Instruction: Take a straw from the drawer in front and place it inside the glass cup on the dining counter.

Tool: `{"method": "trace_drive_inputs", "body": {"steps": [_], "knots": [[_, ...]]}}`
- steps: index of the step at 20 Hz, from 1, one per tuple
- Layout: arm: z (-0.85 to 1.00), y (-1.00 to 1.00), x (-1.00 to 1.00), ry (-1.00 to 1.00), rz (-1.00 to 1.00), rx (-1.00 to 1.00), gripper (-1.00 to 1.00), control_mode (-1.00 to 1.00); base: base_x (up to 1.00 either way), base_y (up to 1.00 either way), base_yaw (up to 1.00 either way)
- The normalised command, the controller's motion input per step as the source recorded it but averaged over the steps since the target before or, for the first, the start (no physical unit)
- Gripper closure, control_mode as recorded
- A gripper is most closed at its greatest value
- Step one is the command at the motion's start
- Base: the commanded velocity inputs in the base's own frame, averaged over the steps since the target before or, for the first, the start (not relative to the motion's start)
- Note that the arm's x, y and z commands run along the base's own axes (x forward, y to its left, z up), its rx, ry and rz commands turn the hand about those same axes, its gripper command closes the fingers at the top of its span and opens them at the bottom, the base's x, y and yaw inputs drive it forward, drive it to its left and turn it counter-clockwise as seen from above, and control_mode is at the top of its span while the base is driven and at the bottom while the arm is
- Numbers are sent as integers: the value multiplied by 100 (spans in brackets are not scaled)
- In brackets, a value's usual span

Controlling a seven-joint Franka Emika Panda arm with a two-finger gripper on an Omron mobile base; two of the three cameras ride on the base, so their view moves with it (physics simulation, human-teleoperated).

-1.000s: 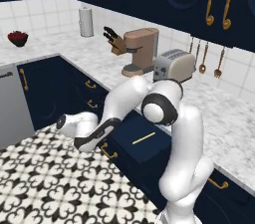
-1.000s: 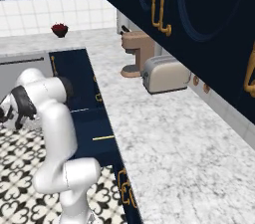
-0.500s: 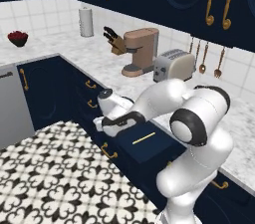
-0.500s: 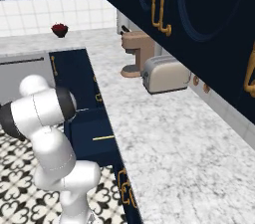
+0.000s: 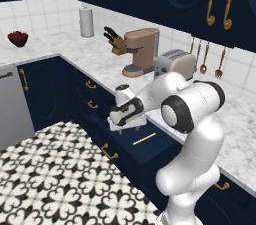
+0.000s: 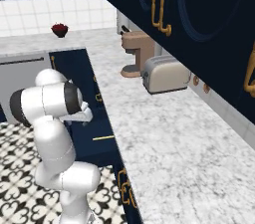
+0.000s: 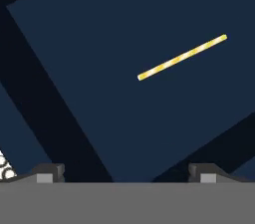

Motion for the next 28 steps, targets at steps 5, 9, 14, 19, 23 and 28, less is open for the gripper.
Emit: {"method": "trace_drive_inputs", "body": {"steps": [5, 9, 14, 19, 23, 28], "knots": [[-63, -12, 34, 15, 0, 2, -100, -100, 0, 0, 0], [-58, 0, 23, 6, 0, 3, -100, -100, 0, 0, 0], [-55, 1, 14, 6, 1, 8, -100, -100, 0, 0, 0], [-54, 41, -8, 2, 6, 7, -100, -100, 0, 0, 0], [-41, 96, -41, 2, 9, 7, -100, -100, 0, 0, 0], [-25, 100, -46, 2, 8, 3, -100, -100, 0, 0, 0]]}}
